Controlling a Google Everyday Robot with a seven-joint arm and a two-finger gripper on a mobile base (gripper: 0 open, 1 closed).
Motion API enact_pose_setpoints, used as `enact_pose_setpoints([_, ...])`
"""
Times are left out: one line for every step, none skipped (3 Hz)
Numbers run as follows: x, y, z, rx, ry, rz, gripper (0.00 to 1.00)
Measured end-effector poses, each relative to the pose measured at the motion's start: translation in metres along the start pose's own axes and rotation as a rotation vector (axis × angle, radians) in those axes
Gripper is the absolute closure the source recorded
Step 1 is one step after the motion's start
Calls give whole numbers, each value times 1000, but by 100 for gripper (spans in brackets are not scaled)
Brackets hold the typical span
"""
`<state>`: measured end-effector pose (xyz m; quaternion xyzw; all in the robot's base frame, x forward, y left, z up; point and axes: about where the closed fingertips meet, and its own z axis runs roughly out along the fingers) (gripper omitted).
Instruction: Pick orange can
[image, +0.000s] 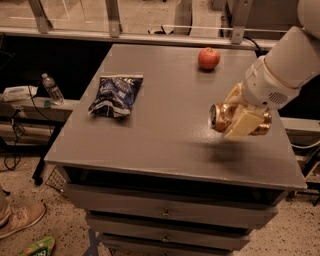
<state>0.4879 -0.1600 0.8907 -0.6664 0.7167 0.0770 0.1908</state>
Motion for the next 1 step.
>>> enact_pose_setpoints([-4,-15,-17,51,-15,-19,100])
